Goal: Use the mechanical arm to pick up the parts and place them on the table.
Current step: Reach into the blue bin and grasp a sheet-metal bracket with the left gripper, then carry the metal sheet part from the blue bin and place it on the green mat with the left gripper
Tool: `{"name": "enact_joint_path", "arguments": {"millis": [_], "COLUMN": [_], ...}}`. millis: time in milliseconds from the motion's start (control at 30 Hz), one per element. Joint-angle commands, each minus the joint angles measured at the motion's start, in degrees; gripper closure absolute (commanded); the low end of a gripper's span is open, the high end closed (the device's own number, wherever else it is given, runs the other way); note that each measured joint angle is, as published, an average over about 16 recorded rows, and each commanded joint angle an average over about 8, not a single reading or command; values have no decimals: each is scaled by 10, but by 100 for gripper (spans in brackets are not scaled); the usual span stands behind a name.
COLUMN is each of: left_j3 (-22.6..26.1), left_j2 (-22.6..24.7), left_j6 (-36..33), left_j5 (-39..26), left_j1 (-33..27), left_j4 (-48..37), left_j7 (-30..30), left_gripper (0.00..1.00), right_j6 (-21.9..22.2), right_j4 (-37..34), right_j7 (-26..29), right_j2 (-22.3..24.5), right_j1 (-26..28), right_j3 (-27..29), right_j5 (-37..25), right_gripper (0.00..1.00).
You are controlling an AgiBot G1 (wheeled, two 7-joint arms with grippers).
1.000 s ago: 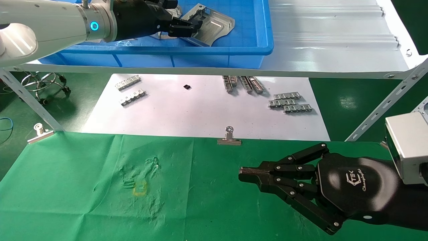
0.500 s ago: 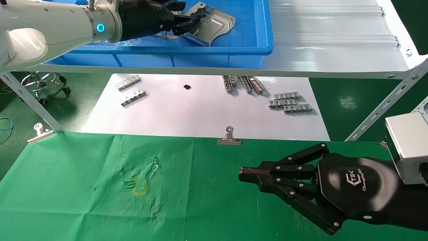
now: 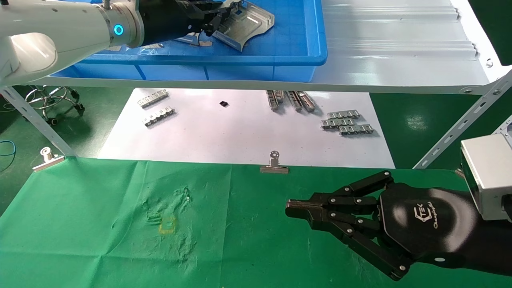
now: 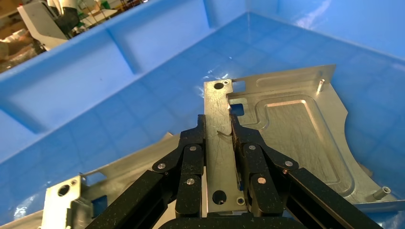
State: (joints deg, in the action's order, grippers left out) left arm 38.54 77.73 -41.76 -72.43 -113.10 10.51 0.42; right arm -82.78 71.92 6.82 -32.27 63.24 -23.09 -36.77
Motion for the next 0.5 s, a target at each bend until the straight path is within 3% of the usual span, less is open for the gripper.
{"name": "enact_joint_path", "arguments": {"millis": [33,267,500], "left_j3": [2,-6,-24], "left_j2": [0,-18,-84], "left_j6": [2,-33,-196], "left_j5": [5,31,66], "left_j1": [-1,-24,-40], "left_j4": [0,-9,2], "left_j7": [-2,5,39], "left_gripper": [100,100,100], "right_j6": [0,0,0], "right_j4": [0,0,0], "right_j7": [0,0,0], "right_j2": [0,0,0], "right_j1": [0,0,0], "right_j3": [0,0,0], "right_j5": [0,0,0], "right_gripper": [100,100,100]}}
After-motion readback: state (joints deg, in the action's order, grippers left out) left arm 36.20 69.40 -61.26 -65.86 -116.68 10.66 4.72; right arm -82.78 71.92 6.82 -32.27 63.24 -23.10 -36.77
